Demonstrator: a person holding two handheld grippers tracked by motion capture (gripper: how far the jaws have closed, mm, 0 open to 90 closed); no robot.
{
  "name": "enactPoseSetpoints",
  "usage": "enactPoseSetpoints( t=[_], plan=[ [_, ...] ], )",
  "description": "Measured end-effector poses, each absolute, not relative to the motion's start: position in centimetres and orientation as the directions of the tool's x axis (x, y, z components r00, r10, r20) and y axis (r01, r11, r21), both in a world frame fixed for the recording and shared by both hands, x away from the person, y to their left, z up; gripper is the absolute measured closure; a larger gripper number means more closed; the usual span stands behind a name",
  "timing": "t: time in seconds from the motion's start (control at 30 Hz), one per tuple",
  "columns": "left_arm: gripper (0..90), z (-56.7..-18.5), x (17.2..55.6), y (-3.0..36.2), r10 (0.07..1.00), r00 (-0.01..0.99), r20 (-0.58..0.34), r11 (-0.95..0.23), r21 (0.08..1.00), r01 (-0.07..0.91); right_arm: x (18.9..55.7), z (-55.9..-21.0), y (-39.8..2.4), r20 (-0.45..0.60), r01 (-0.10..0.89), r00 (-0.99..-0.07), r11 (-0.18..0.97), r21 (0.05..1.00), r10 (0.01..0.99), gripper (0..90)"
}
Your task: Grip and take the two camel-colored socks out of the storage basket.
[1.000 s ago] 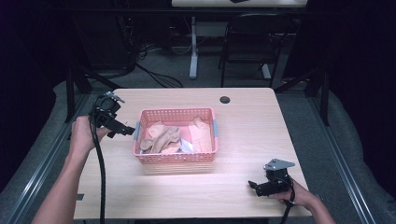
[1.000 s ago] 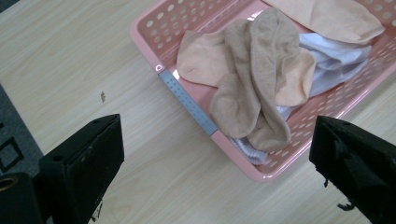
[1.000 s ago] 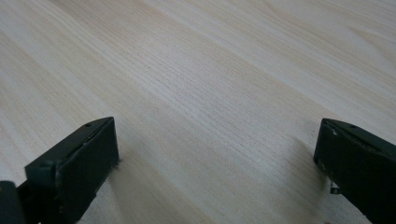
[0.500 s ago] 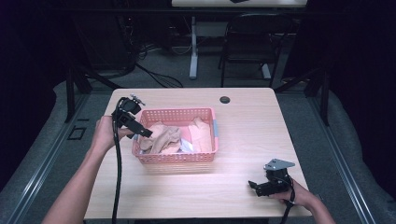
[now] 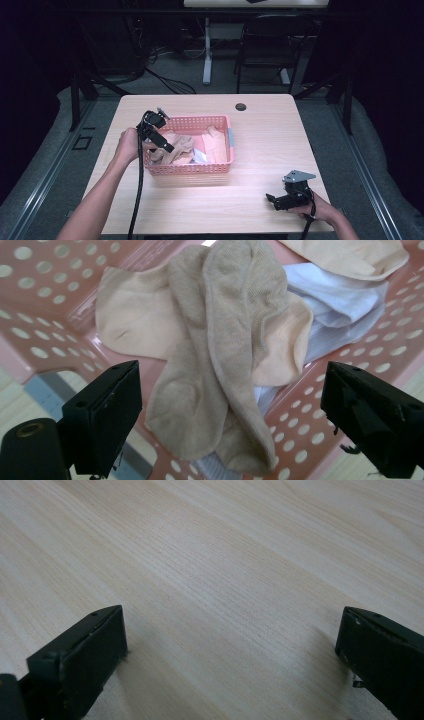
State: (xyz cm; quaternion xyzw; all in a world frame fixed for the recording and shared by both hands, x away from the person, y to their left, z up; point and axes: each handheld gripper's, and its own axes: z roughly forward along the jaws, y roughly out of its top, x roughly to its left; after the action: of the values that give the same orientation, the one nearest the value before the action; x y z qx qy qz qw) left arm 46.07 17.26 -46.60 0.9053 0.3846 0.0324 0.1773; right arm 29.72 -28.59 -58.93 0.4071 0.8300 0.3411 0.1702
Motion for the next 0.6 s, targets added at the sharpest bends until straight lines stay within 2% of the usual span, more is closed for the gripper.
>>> enactPoseSetpoints(
  t=[0.13, 0.17, 0.2, 0.27, 0.33, 0.37, 0.5, 0.53, 0.6],
  plan=[
    [17.9, -47.6, 46.5, 16.5, 0.709, 0.701, -0.077, -0.645, 0.332, 0.689, 29.7, -58.9, -28.6, -0.002, 0.559, -0.613, 0.435, 0.706, 0.790, 0.0],
    [24.9, -47.9, 46.6, 16.3, 0.710, 0.700, -0.074, -0.646, 0.326, 0.690, 29.7, -58.9, -28.6, -0.001, 0.559, -0.613, 0.435, 0.705, 0.790, 0.0],
    [27.9, -48.1, 46.7, 16.1, 0.710, 0.701, -0.067, -0.650, 0.321, 0.689, 29.7, -58.9, -28.6, -0.001, 0.559, -0.613, 0.435, 0.706, 0.790, 0.0],
    [29.0, -48.4, 46.7, 15.9, 0.712, 0.699, -0.063, -0.651, 0.315, 0.691, 29.7, -58.9, -28.6, -0.004, 0.559, -0.612, 0.437, 0.705, 0.791, 0.0],
    [35.2, -48.8, 46.9, 15.7, 0.715, 0.696, -0.068, -0.651, 0.298, 0.698, 29.7, -58.9, -28.6, -0.001, 0.559, -0.613, 0.435, 0.706, 0.790, 0.0],
    [35.2, -49.0, 47.0, 15.6, 0.718, 0.693, -0.062, -0.651, 0.291, 0.701, 29.7, -58.9, -28.6, -0.001, 0.559, -0.613, 0.435, 0.706, 0.790, 0.0],
    [48.8, -49.8, 47.2, 15.2, 0.722, 0.690, -0.047, -0.658, 0.261, 0.706, 29.7, -58.9, -28.6, -0.005, 0.559, -0.611, 0.436, 0.705, 0.792, 0.0],
    [48.8, -50.0, 47.2, 15.1, 0.724, 0.688, -0.042, -0.658, 0.258, 0.708, 29.7, -58.9, -28.6, -0.005, 0.560, -0.611, 0.436, 0.705, 0.792, 0.0],
    [57.9, -50.1, 47.2, 15.0, 0.720, 0.693, -0.029, -0.667, 0.248, 0.703, 29.7, -58.9, -28.6, -0.005, 0.559, -0.611, 0.436, 0.705, 0.791, 0.0]
  ],
)
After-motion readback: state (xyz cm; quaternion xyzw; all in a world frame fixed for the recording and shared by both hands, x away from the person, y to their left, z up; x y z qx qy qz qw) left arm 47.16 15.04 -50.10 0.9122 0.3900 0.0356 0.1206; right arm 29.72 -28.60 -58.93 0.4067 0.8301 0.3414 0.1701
